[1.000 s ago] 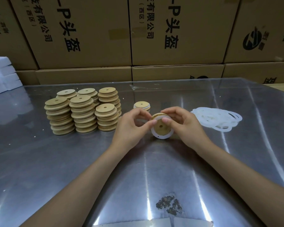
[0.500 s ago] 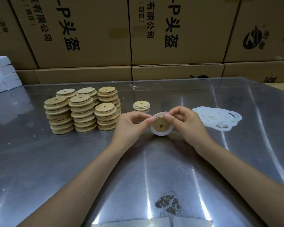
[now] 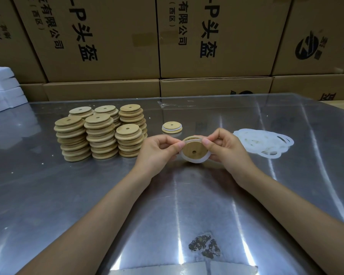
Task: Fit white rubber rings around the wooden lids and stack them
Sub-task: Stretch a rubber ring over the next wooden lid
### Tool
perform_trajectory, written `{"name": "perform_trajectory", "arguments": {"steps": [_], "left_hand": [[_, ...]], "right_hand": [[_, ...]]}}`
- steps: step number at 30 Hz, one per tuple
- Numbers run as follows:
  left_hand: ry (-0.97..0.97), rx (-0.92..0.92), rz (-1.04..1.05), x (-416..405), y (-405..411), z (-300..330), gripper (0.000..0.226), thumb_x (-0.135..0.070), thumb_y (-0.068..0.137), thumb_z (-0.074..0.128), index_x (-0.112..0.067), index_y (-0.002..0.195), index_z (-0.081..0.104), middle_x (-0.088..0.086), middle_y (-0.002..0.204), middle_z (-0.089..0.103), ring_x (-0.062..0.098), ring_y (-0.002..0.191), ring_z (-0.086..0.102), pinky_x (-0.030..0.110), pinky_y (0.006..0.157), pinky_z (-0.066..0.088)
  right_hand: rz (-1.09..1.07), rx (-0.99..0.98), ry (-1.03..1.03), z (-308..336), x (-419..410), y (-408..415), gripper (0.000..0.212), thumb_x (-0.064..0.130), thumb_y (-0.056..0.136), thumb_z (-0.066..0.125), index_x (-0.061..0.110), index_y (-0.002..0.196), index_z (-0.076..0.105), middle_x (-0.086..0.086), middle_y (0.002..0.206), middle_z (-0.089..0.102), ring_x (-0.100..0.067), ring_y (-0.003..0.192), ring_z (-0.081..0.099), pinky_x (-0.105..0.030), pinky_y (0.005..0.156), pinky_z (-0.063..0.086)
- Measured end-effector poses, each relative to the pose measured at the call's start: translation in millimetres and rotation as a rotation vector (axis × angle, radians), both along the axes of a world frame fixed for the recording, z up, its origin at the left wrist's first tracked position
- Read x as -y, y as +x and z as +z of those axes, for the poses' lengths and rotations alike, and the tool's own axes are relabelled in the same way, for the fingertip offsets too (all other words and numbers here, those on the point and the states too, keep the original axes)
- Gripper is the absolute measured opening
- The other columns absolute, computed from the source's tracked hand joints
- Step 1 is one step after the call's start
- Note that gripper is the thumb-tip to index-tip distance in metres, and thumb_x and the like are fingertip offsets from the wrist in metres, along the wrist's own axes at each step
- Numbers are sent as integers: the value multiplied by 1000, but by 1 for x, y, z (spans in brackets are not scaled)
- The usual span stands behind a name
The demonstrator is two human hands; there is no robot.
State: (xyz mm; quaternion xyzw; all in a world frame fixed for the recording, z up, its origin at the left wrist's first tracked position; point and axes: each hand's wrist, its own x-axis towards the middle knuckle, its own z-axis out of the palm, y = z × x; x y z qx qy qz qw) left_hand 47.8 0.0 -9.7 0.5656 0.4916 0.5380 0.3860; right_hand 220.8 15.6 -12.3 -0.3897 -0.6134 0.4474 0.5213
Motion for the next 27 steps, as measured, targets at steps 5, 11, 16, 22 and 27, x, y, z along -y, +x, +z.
{"name": "perform_trajectory", "arguments": {"steps": [5,11,16,22,27], "left_hand": [[20,-37,-20,-2,-2,-1,5,-11,84,69,-13,80,69,0,77,71,-3,67,64,15,64,53],[144,-180,-8,-5,-1,-6,11,-6,83,70,-16,80,65,-2,82,69,1,73,63,17,67,51],[161,-230,-23,-7,0,-9,27,-1,78,74,-20,88,57,-3,89,67,7,83,66,17,73,53],[203,-432,-26,-6,0,-12,36,-12,73,79,-25,103,64,-5,94,69,9,83,69,32,80,57],[197,-430,-40,-8,1,-13,21,-14,73,80,-20,91,72,-3,84,73,10,81,67,36,80,55]], "right_hand": [[1,-12,-63,2,-1,2,14,11,90,61,11,78,55,-2,81,73,-11,76,68,-27,68,57],[-38,9,-66,2,-4,3,9,14,87,66,12,81,59,-9,85,72,-15,80,68,-33,75,57],[-70,-21,-88,-1,-7,4,12,15,85,69,12,80,58,-11,83,71,-17,77,68,-32,73,58],[-63,84,119,-2,-4,1,13,12,78,75,16,75,63,-1,78,74,-13,76,70,-28,72,56],[-18,99,195,-1,-1,-4,14,8,78,74,16,72,65,-1,82,75,-14,79,71,-30,77,56]]}}
